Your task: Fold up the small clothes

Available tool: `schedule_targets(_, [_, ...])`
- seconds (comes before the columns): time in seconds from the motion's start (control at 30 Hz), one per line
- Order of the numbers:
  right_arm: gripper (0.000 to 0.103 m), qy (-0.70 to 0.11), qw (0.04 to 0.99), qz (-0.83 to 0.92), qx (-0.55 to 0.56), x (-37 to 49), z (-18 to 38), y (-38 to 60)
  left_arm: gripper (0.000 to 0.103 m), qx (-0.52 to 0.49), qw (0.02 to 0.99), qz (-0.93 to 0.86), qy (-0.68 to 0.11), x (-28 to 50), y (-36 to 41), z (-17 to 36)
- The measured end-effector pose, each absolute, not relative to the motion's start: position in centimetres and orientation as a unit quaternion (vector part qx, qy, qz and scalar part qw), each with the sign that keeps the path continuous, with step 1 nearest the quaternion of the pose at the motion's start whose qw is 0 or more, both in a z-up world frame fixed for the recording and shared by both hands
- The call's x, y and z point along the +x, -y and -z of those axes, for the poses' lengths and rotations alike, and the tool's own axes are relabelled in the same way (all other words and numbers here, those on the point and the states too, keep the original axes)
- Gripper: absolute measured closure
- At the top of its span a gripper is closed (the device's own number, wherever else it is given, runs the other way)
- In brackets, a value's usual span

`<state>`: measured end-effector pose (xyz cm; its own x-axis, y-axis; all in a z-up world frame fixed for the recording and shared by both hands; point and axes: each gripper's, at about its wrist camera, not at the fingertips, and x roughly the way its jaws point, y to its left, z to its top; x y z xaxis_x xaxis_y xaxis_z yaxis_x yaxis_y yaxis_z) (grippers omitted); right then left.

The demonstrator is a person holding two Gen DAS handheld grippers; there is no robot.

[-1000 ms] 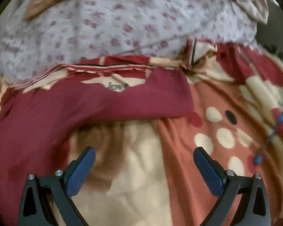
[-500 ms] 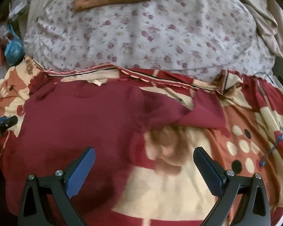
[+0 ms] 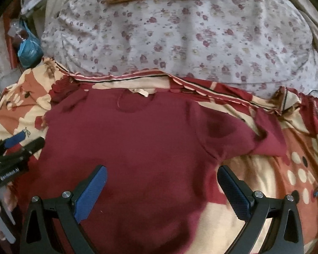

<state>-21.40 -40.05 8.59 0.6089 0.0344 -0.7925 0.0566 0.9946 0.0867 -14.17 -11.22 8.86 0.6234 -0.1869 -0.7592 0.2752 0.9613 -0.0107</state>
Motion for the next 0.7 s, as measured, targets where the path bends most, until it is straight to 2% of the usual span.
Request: schedule_targets(0.7, [0.000, -0.471, 0.879, -0.032, 0.068, -18.8, -6.5, 36.9, 0.017, 0.040, 0.899, 0.108, -0.423, -12.5, 10.6, -7.4])
